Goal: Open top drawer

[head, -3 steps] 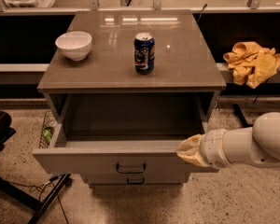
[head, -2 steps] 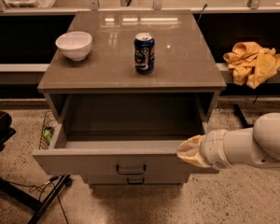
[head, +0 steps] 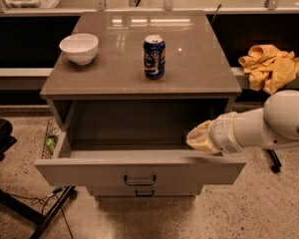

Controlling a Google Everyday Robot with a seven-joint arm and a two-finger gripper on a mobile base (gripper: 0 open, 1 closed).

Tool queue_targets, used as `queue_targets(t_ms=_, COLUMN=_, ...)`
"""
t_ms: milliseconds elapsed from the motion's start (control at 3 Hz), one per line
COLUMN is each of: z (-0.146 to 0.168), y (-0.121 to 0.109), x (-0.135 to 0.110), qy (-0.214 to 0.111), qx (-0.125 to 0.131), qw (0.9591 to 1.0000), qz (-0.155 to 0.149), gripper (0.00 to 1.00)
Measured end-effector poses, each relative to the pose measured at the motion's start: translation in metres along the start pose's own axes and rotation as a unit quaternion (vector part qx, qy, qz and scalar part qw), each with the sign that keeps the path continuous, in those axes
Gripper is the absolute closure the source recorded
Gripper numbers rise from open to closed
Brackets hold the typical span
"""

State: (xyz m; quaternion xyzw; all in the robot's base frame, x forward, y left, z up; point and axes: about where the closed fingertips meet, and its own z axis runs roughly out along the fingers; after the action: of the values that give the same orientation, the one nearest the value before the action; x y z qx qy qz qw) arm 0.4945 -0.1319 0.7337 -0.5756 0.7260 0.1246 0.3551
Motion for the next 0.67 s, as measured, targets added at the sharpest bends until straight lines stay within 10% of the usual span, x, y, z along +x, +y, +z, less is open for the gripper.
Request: queue_targets(t_ms=667, z=0.017, y=-0.008, x=-0.004, qy=0.010, qx=0.000, qw=0.9999, qz=-0.006, gripper=1.00)
